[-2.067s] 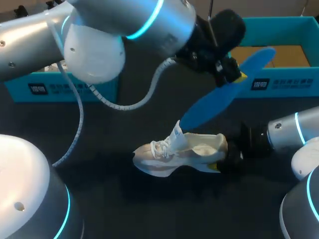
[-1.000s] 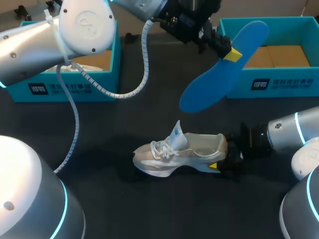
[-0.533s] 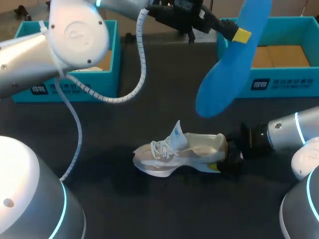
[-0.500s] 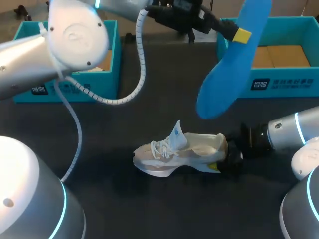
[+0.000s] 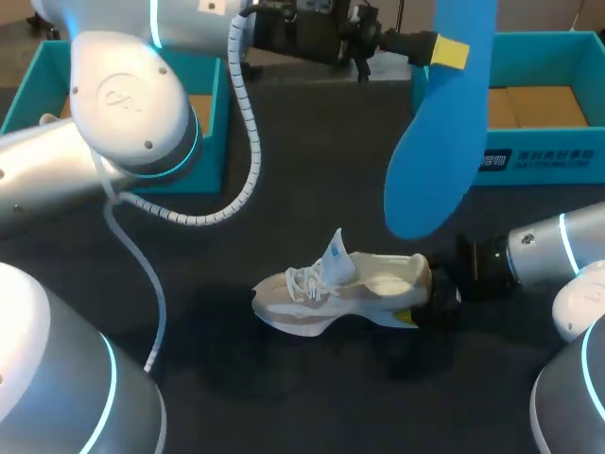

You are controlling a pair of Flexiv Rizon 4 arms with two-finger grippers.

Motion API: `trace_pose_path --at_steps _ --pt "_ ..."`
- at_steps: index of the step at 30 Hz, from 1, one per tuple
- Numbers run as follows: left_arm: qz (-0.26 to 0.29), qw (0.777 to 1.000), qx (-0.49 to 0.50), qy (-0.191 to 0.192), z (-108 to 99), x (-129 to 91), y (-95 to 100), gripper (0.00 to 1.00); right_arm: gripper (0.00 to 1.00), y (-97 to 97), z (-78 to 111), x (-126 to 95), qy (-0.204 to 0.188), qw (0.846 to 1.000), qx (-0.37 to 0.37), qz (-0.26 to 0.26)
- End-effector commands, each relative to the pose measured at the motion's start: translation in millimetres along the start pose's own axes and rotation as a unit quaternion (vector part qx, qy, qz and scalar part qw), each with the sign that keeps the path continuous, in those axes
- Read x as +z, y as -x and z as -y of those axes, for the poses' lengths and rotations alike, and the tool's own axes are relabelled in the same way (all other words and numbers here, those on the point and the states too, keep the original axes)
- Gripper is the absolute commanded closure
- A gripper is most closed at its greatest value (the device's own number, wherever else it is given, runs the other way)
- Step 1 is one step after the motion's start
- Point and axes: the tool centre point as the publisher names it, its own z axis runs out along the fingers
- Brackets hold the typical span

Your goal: Take the shoe out of the shoebox, open the shoe tongue, remove and reinsert the insole, then place the shoe into the shoebox

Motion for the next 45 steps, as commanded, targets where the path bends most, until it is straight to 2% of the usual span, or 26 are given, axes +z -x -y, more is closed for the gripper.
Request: trace_pose_path --at_steps 1,6,14,21,27,35,45 --pt "0.005 0.999 -0.036 -0.016 -7.9 -6.4 -8.4 1.00 1.00 0.2 0.6 1.8 -0.002 1.000 0.000 0.001" --pt "-0.002 0.996 -0.082 -0.042 -9.2 -21.3 -18.3 1.00 1.00 0.2 0.6 1.8 -0.002 1.000 0.000 0.001" --pt "-0.036 0.992 -0.116 -0.034 -24.9 -33.4 -29.3 1.00 1.00 0.2 0.6 1.8 -0.002 1.000 0.000 0.001" --pt "-0.044 0.989 -0.133 -0.050 -39.0 -45.6 -34.3 1.00 1.00 0.2 0.6 1.8 -0.002 1.000 0.000 0.001" --pt "-0.049 0.987 -0.145 -0.049 -55.1 -48.7 -42.6 1.00 1.00 0.2 0.6 1.8 -0.002 1.000 0.000 0.001" --pt "-0.055 0.986 -0.150 -0.051 -59.5 -49.2 -49.5 1.00 1.00 0.2 0.6 1.8 -0.002 1.000 0.000 0.001" --pt "-0.058 0.986 -0.147 -0.059 -59.9 -48.7 -49.1 1.00 1.00 0.2 0.6 1.8 -0.002 1.000 0.000 0.001"
